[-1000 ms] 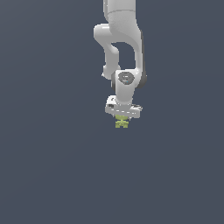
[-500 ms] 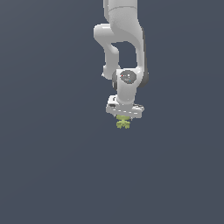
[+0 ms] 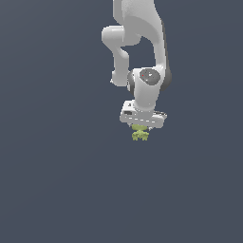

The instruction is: Pick up the object and move it to a goal position.

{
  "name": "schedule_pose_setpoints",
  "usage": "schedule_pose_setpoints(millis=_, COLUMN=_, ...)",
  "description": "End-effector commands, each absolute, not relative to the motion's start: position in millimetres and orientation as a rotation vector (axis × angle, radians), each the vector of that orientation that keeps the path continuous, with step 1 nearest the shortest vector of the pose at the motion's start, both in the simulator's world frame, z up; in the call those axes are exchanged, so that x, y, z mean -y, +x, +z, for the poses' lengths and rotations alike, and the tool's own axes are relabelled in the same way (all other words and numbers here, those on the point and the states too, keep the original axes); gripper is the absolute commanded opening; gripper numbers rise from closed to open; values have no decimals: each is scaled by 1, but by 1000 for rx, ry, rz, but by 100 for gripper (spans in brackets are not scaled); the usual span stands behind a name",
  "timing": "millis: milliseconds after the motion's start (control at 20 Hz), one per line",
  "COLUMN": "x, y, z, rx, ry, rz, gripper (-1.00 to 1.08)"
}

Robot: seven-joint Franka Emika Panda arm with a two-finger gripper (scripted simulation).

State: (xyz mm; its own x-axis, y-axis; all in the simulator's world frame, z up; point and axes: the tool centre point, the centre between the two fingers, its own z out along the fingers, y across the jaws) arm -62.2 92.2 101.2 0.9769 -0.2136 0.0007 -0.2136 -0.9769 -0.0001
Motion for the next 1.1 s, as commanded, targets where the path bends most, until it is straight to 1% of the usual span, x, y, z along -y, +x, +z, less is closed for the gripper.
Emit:
schedule_pose_setpoints(millis=0, x=-101, y=-50, z=119, rx=-337, ry=-3123, rz=-1, gripper=-100)
schedule_pose_setpoints(millis=550, x=-141, y=7, z=195, rx=-337, ry=-3123, rz=-1, gripper=-100)
schedule_pose_setpoints(millis=1050, x=-167, y=46, z=243, rx=-339, ry=-3123, rz=0, gripper=-100)
